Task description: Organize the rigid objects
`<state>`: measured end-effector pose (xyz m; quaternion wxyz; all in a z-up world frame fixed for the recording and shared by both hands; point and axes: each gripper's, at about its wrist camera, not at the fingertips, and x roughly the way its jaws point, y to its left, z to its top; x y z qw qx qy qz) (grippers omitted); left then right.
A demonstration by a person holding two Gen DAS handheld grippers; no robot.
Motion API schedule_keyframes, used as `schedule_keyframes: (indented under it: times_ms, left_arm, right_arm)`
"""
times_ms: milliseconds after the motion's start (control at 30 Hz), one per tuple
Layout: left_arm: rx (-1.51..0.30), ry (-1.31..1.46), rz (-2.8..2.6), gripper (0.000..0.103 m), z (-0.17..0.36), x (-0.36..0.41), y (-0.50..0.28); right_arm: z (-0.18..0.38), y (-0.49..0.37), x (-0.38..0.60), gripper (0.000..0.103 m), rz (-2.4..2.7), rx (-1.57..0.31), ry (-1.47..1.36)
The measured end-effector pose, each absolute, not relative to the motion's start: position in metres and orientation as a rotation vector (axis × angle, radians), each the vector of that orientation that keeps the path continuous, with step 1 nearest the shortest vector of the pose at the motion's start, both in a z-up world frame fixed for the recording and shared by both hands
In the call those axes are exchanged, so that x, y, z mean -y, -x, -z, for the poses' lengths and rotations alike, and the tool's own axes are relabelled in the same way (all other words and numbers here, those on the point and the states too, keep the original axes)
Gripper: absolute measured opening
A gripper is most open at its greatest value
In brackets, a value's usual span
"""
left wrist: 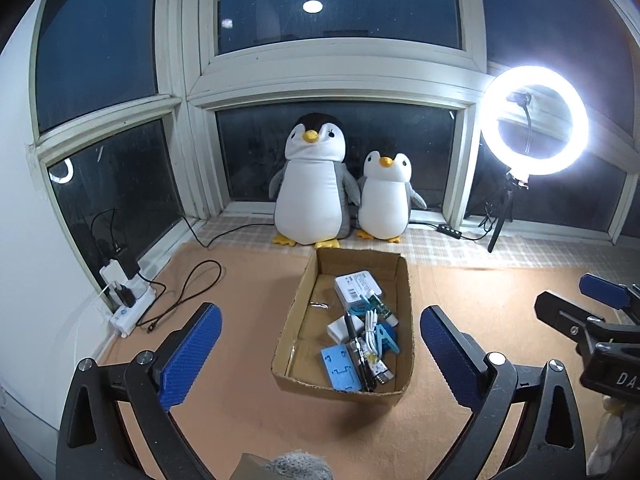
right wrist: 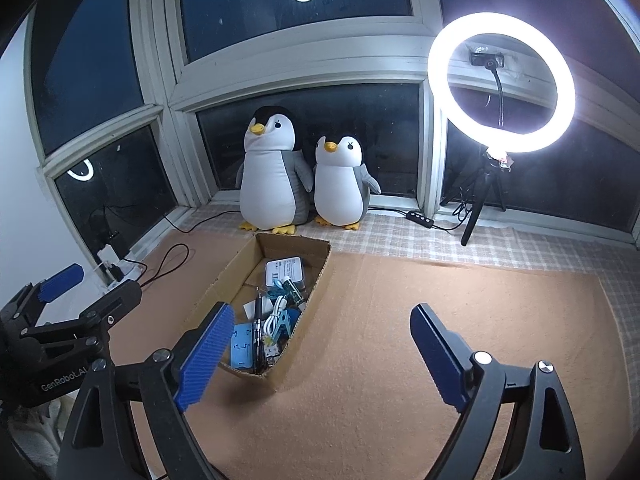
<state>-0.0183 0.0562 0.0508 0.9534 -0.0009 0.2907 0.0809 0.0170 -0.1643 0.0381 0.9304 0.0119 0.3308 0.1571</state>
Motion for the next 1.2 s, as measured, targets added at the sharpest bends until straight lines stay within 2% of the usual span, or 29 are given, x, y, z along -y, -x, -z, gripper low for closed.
schedule_keyframes:
  times_ms: [1200]
  left_arm:
    - [-0.642,0.018,-0.164,0.102,-0.032,-0.061,0.014]
  right_arm:
    - [-0.023,-0.025,0.166,0.087,-0.316,-0.729,-0.036]
